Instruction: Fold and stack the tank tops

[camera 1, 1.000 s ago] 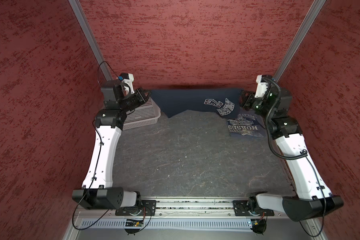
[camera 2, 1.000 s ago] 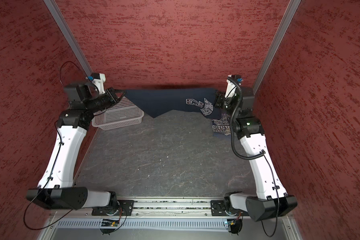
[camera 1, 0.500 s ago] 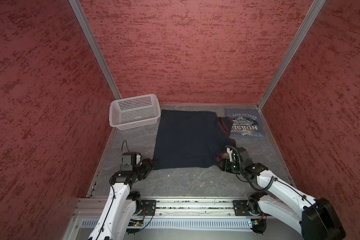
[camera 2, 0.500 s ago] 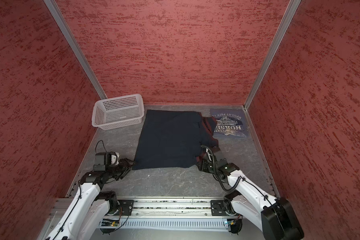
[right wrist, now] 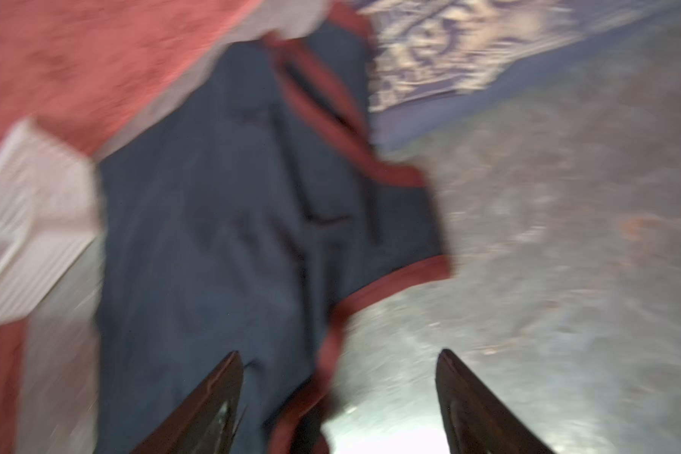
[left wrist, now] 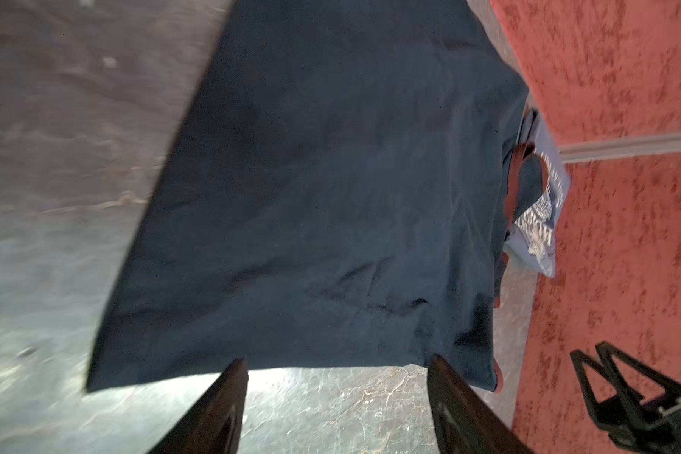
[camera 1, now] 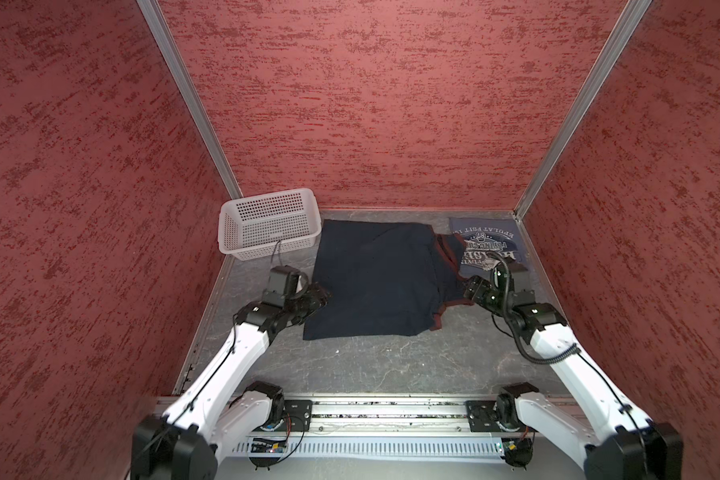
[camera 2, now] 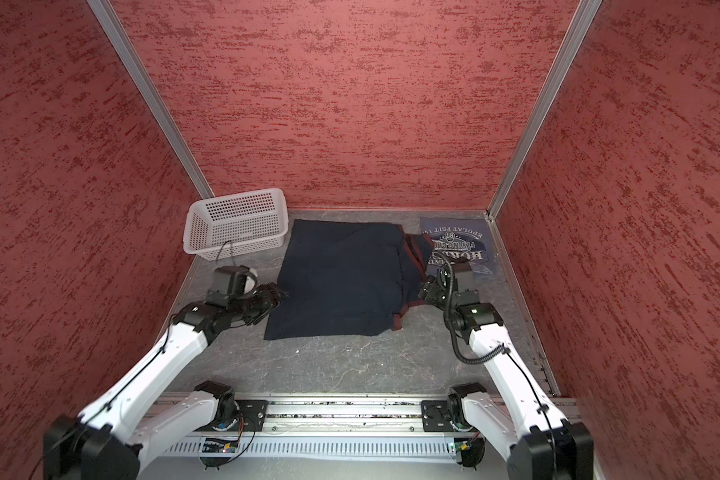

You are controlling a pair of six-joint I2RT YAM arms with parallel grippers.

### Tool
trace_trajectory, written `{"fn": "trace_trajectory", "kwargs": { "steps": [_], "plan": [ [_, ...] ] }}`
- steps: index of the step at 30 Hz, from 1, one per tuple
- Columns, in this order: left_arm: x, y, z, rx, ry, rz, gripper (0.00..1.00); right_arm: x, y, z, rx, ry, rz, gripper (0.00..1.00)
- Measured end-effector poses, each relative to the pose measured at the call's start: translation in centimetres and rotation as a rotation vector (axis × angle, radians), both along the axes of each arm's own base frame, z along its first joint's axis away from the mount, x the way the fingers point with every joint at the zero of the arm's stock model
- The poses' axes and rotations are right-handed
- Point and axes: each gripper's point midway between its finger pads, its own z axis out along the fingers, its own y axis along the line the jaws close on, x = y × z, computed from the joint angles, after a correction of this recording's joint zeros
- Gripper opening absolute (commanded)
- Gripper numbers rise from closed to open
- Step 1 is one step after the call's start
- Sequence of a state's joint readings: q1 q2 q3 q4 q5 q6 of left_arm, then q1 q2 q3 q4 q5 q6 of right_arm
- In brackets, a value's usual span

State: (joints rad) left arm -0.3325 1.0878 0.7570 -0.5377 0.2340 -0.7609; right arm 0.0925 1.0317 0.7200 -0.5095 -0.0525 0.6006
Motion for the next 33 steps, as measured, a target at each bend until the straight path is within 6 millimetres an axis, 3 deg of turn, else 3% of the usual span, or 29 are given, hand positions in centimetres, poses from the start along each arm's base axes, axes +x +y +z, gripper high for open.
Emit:
{"fn": "trace_trajectory", "kwargs": {
  "steps": [2,6,13,17,23,28,30,33],
  "plan": [
    [1.5,-2.4,-0.9,0.017,0.010,-0.063,0.71,0.6,-1.7,-2.0,0.020,0.059,-0.049,0.72],
    [3.8,-4.5,-3.3,0.038,0.039,-0.105,0.71,2.0,-2.9,-5.5,0.076,0.142,-0.077,0.69],
    [5.7,-5.5,-8.2,0.065,0.107,-0.124,0.70,3.2,-2.1,-9.4,0.131,0.218,-0.035,0.60],
    [5.8,-5.2,-9.8,0.060,0.130,-0.114,0.70,3.4,-1.9,-11.1,0.141,0.252,-0.022,0.55],
    [5.8,-3.7,-10.5,0.002,0.108,-0.064,0.68,4.2,-1.5,-11.4,0.150,0.233,0.007,0.32],
    [4.4,-1.7,-10.5,-0.017,0.059,0.010,0.68,4.3,-1.6,-11.4,0.142,0.230,0.015,0.03],
    [3.3,-0.8,-10.5,-0.008,0.048,0.043,0.68,4.2,-1.9,-10.7,0.124,0.216,0.008,0.00],
    [2.1,0.5,-10.5,0.014,0.038,0.088,0.69,3.8,-2.7,-7.7,0.074,0.146,-0.016,0.00]
  ]
}}
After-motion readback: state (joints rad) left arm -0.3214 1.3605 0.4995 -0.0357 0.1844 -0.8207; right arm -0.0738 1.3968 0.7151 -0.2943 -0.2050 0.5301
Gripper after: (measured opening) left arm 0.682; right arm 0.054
